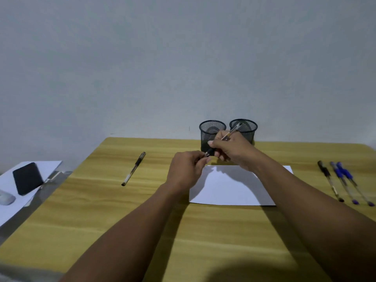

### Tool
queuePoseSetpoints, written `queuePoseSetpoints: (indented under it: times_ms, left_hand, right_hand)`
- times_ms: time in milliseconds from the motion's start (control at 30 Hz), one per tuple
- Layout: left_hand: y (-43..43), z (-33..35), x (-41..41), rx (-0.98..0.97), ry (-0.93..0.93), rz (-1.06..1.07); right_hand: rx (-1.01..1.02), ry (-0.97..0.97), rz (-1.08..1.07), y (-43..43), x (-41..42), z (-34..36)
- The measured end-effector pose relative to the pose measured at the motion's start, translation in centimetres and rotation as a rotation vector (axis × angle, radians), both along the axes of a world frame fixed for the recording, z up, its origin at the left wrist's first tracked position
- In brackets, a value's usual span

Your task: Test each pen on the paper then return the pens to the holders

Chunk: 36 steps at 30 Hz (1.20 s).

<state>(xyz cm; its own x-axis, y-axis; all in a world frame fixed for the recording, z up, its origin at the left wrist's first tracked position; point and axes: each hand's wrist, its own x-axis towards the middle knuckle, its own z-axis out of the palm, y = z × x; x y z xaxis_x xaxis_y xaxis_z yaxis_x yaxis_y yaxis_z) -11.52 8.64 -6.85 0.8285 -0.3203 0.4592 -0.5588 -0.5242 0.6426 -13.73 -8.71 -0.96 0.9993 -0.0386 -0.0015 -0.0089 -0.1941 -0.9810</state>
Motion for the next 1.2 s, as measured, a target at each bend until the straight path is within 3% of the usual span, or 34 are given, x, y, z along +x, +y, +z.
queuePoseSetpoints:
  times_ms: [100,233,333,433,667,933,1200]
  left_hand:
    - [-1.5,-0.8,-0.1,0.037,0.013,-0.084]
    - [1.5,-1.0,1.0,0.052,0.084,-0.017]
    - [2.9,-1.1,1.1,0.062,0.112,0.041]
    - [1.6,-1.0,0.6,0.095,0.080,0.002]
    - [0.8,-4.7,0.4,0.251,-0.077,-0.099]
    - [1.0,-4.9,0.4,0.228,-0.090,-0.094]
    - [1.3,-4.1,0.3,0.015,0.120,-0.099]
  right_hand:
    - [0.010,0.058,0.048,-2.9,-0.7,0.0]
    - [0.177,-0.033,-0.132,-7.8,-0.3,3.7]
    - [0.044,-0.026,-0.117,-8.4,-0.7,4.2]
    - [0.029,0.035,-0.049,-5.3,-0.5,1.1]
    - [0.040,-0.031,-0.271,-2.0,0.3,-6.6]
    - [0.097,-0.138,-0.303,-2.0,0.8,-10.4]
    - [0.103,-0.157,-0.312,-1.8,1.8,-11.3]
